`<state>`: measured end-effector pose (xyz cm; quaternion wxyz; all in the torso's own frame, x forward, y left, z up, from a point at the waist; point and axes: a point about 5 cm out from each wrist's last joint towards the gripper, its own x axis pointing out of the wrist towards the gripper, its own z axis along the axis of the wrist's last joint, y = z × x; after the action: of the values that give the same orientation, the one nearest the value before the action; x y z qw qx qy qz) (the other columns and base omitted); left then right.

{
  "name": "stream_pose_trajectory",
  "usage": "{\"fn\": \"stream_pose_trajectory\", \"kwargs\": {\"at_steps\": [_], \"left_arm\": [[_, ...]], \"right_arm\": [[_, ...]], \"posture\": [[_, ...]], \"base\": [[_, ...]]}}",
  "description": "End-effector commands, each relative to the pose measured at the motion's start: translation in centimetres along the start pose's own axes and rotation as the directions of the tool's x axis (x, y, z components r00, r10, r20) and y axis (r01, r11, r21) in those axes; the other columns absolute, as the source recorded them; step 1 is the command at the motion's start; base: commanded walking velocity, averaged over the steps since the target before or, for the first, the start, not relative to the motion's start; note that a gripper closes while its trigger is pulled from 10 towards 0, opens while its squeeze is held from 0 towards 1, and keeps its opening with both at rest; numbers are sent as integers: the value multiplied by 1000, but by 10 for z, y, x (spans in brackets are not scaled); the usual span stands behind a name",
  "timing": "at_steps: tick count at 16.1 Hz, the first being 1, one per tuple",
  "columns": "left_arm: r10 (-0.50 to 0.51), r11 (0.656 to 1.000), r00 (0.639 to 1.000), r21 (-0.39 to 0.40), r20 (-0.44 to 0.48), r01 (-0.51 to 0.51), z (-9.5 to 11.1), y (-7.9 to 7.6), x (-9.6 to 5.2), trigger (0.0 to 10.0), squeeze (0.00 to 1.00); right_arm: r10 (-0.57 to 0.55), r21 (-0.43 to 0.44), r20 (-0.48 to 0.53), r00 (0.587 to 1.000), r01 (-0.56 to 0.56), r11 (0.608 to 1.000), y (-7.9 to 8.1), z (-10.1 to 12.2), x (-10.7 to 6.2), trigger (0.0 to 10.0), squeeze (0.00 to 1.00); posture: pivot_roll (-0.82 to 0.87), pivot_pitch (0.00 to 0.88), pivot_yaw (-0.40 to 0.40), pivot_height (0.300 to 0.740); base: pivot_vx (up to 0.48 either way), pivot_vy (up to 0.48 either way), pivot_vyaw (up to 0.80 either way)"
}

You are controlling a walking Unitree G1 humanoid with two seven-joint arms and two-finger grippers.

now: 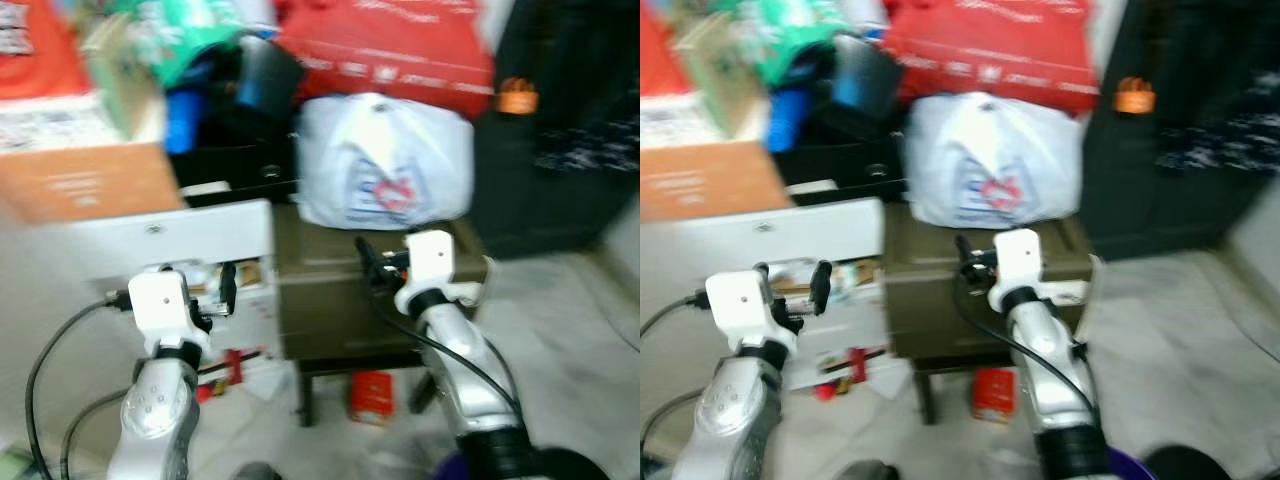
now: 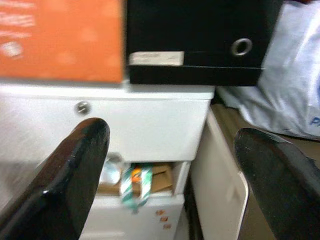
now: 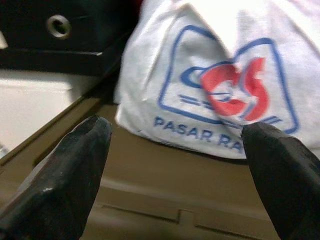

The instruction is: Clean up the room

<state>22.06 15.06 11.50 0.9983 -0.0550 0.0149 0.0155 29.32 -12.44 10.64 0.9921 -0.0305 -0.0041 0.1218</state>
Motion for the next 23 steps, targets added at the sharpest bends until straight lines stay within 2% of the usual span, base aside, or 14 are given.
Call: {"fn": "stream_pose_trajectory", "kwargs": {"at_steps": [1,4,7,15,18,20,23], "left_arm": [[29,1000,999,10,17,-29,4,5,0,10000,0],[19,1000,1000,14,22,-19,6,2,3,10000,0],[27,999,1000,-20,13,-27,6,1,8,10000,0],[8,1000,1000,-27,3,-8,4,-1,14,10000,0],[-22,999,1000,35,12,21,4,5,4,10000,0],[-21,997,1000,79,-3,21,2,17,0,10000,0],[-58,993,998,106,-19,59,-1,19,10,10000,0]], "right_arm": [[11,12,21,1000,-11,1000,1,6,2,10000,0],[46,28,35,998,-47,999,8,11,5,10000,0],[59,28,49,997,-60,998,13,15,9,10000,0],[66,28,59,996,-68,997,13,16,11,10000,0],[-27,34,59,998,25,999,-3,16,3,10000,0],[-121,64,19,992,119,991,-18,4,-8,10000,0],[-170,79,26,985,168,983,-18,2,-10,10000,0]], "posture": [[26,9,-15,740],[23,13,-24,740],[21,12,-25,740],[16,9,-26,740],[28,5,-24,740],[26,0,14,740],[-4,0,77,740]], "base": [[0,0,800],[0,0,800],[0,0,800],[0,0,800],[0,0,800],[0,0,800],[0,0,800]]}}
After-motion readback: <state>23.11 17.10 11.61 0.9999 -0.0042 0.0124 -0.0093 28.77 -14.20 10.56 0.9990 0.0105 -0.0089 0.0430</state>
